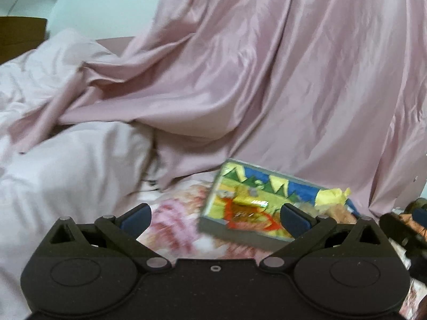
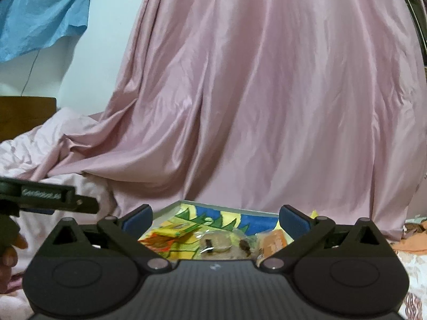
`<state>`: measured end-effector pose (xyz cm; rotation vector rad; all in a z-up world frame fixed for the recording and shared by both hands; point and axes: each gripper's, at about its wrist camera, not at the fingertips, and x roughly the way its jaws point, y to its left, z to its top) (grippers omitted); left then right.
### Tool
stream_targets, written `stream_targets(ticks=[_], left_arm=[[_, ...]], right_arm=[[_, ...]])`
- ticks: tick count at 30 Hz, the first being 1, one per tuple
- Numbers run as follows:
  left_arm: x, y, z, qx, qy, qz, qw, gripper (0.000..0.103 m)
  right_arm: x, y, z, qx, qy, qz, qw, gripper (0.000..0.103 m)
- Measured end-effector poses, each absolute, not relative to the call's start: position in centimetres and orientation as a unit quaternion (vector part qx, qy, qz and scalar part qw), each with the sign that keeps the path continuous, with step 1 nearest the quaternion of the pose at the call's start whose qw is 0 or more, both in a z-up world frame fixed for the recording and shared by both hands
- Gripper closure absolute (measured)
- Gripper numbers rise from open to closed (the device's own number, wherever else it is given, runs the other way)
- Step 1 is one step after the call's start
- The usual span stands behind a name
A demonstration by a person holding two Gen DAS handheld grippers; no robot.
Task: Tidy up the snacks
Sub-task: 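Withdraw both tools from the box toward the blue packet and orange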
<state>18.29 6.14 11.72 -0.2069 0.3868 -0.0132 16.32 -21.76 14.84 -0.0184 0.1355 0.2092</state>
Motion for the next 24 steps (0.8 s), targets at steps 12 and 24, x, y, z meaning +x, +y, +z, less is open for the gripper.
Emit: stream_targets(ticks=[12,24], left_arm=[[10.5,11.5,9.9,-0.072,0.218,0.018,0.973,0.001],[8.3,14.4,5.6,-0.053,0.255,0.013,0.965,0.001]], right_arm=[[10.5,-19.3,13.7,-0.006,0.108,0.123,0.987,0.0],[8.2,-14.6,9.4,-0.035,0.186,0.156,0.969,0.0]])
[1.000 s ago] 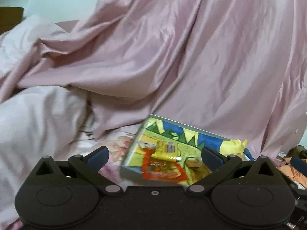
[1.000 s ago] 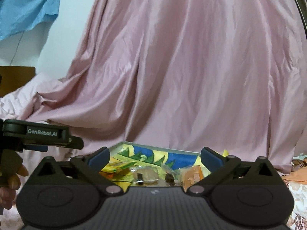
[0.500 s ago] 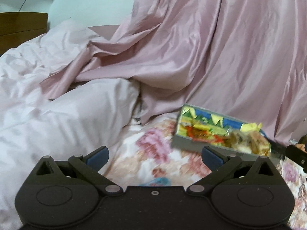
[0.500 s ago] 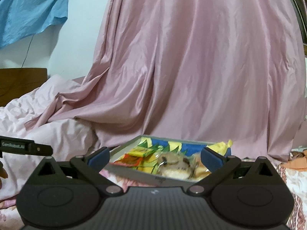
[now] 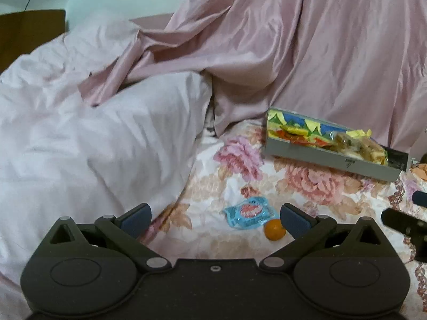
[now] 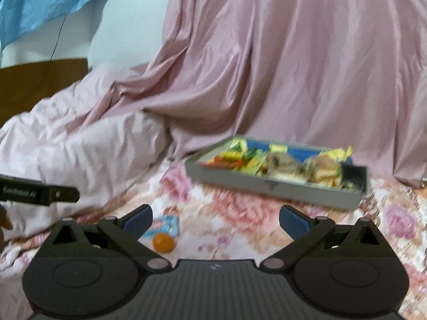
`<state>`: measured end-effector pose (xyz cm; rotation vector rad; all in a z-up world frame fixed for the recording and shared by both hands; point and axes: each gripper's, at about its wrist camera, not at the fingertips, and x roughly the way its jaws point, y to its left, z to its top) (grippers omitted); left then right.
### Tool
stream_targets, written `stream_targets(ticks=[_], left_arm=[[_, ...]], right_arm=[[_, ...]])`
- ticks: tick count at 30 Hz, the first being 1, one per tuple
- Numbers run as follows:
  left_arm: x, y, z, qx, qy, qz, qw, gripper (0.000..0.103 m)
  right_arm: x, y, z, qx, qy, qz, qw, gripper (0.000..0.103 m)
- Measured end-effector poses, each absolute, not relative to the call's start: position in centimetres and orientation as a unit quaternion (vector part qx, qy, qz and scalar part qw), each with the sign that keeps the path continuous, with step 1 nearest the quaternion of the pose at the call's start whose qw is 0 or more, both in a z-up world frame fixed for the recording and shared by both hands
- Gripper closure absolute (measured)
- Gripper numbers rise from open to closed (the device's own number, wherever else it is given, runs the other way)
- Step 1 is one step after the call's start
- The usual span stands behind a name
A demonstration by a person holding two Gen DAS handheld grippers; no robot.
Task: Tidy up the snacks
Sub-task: 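Withdraw both tools from the box toward the blue packet and orange, then reach the right tool to the orange while the left tool moves over the blue candy packet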
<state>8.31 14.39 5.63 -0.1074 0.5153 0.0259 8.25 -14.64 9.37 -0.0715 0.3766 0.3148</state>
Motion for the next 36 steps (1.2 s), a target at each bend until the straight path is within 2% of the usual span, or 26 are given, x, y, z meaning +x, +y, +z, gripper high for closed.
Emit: stream_targets(ticks=[9,18,28,36], left_arm=[[10.4,15.1,1.6,-0.023,0.299,0.028,0.954,0.001],[12.7,14.7,-0.2,-0.003,0.307,0.022,0.951,0.001],[16.0,14.2,-2.0,0.013,0.302,0.007,0.953,0.001],[18.1,14.1,-2.7,0.015,0.3,-0.005,0.954,0.001]], right_arm=[[9.3,-12.1,6.1,-0.065,0.246,0.168,0.952,0.0],[12.3,-11.3,2.9,-0.069,0.323,0.17,0.928,0.0],[15.6,-9.4,0.4,-0.115,0.374,0.202,0.898,0.0],[17.8,-7.5,-0.2,-0.159,0.351,0.225,0.895,0.0]])
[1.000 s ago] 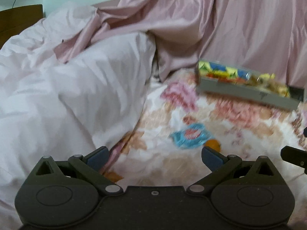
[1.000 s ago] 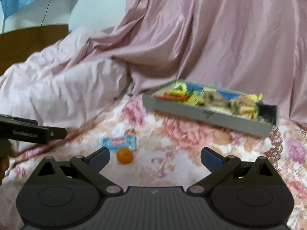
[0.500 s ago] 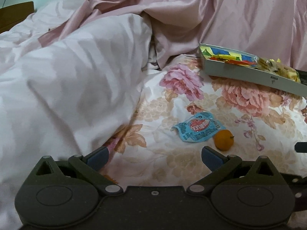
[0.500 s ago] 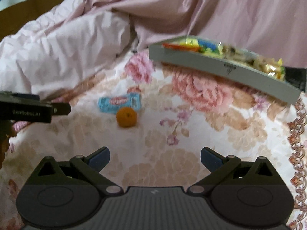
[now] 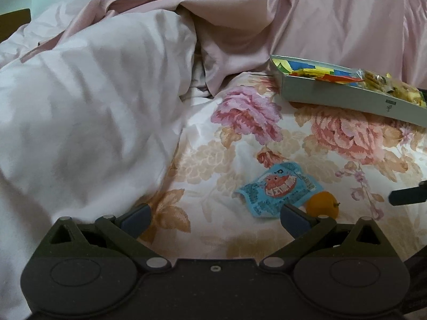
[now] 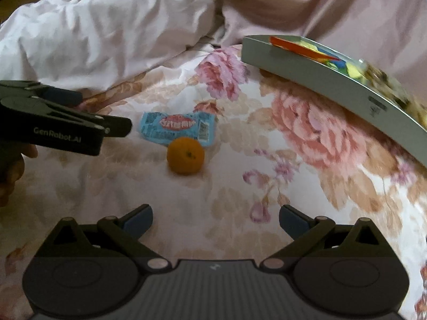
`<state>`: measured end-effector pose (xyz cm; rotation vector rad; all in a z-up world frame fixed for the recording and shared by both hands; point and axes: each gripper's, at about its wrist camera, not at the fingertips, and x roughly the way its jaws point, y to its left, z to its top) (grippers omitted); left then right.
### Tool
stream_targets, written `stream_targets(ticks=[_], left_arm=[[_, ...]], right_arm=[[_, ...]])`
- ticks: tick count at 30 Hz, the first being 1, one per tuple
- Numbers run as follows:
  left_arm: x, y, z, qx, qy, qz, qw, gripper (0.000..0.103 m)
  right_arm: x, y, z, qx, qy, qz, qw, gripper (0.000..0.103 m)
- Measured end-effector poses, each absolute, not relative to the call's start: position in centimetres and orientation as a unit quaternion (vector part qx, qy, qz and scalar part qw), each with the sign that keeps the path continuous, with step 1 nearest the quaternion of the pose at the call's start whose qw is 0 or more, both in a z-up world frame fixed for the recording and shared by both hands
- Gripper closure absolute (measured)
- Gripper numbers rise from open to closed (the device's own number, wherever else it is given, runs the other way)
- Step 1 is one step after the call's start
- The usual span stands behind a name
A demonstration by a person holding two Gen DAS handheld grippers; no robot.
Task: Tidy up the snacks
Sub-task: 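Reach the right tool to the orange while the left tool moves over the blue candy packet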
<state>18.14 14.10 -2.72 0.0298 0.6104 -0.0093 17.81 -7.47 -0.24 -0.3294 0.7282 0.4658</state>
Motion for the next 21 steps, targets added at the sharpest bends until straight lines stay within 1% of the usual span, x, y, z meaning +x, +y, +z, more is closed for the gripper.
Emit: stream_targets(ticks=[6,10,13,15,17,19,21], left_arm=[[19.1,14.3,-2.8,0.006,0.299,-0.007,0.954,0.001],[19.5,14.3,-2.8,0.002,0.296,-0.009,0.955,0.001],[19.8,14.4,-2.8,-0.005,0.294,-0.009,0.956,0.001],[20.0,14.5,-2.8,-0.009,0.294,-0.009,0.956,0.001],[20.0,14.5,-2.9,-0.01,0.294,-0.01,0.956,0.001],[20.1,14.4,-2.9,-0.01,0.294,-0.013,0.956,0.001],[20.2,14.3,-3.0,-0.01,0.293,-0.018,0.956,0.001]], right_arm=[[19.0,-5.8,-0.6,-0.181,0.312,0.245,0.9,0.001],[19.8,-5.2,-0.7,-0.17,0.299,0.252,0.905,0.002],[20.3,-5.1,-0.9,-0.162,0.295,0.254,0.907,0.01],[20.6,-5.1,-1.2,-0.156,0.296,0.256,0.907,0.017],[20.8,-5.4,-1.4,-0.145,0.3,0.263,0.905,0.021],[20.9,-5.6,-1.5,-0.135,0.303,0.269,0.904,0.022],[21.0,-5.8,-1.4,-0.129,0.304,0.274,0.903,0.03]])
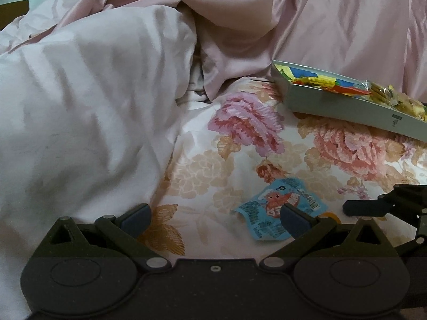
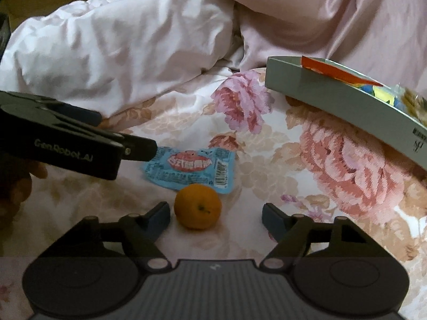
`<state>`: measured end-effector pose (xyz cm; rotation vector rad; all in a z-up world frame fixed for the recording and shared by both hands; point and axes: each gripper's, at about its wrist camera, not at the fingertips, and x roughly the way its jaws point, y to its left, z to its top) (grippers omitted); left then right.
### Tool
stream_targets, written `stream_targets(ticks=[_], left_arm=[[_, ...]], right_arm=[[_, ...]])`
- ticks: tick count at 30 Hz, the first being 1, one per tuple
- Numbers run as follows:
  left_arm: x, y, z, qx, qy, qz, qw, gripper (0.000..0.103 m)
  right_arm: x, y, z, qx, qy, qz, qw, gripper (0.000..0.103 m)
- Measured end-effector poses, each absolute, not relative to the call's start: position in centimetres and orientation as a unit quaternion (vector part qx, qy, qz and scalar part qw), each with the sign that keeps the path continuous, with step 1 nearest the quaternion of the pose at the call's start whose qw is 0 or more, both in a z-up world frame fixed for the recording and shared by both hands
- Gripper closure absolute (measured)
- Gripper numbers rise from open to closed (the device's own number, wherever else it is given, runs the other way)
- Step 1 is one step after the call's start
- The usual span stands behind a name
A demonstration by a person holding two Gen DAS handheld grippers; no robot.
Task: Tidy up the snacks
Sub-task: 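Reach the right tool to the orange while the left tool moves over the blue candy packet, then close the right tool on the orange while the left tool closes on the blue packet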
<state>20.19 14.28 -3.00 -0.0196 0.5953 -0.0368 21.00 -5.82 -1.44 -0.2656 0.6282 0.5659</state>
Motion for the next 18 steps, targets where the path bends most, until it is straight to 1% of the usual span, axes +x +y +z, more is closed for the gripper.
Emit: stream_targets(ticks=[4,6,7,9,13,18], left_arm=[[20.3,14.0,-3.0,-0.004,0.289,-0.034,0.957,0.001],[20.5,13.9,-2.9,-0.004,0.286,-0.045,0.957,0.001],[20.6,13.9,-2.8,-0.005,0.284,-0.052,0.957,0.001],[20.9,13.9,-2.6,-0.007,0.278,-0.064,0.958,0.001],[21.5,13.5,-2.6,0.002,0.272,-0.097,0.957,0.001],[22.7,12.2,-3.5,0.041,0.28,-0.148,0.948,0.001]], right_arm=[[21.0,-6.1,-1.5,-0.118,0.301,0.279,0.904,0.041],[20.9,-6.2,-1.5,-0.116,0.298,0.283,0.904,0.05],[20.9,-6.2,-1.5,-0.114,0.296,0.285,0.904,0.052],[20.8,-6.2,-1.4,-0.111,0.294,0.29,0.904,0.062],[20.5,-6.9,-1.2,-0.105,0.29,0.279,0.909,0.063],[19.6,-9.2,-0.8,-0.092,0.295,0.256,0.916,0.063]])
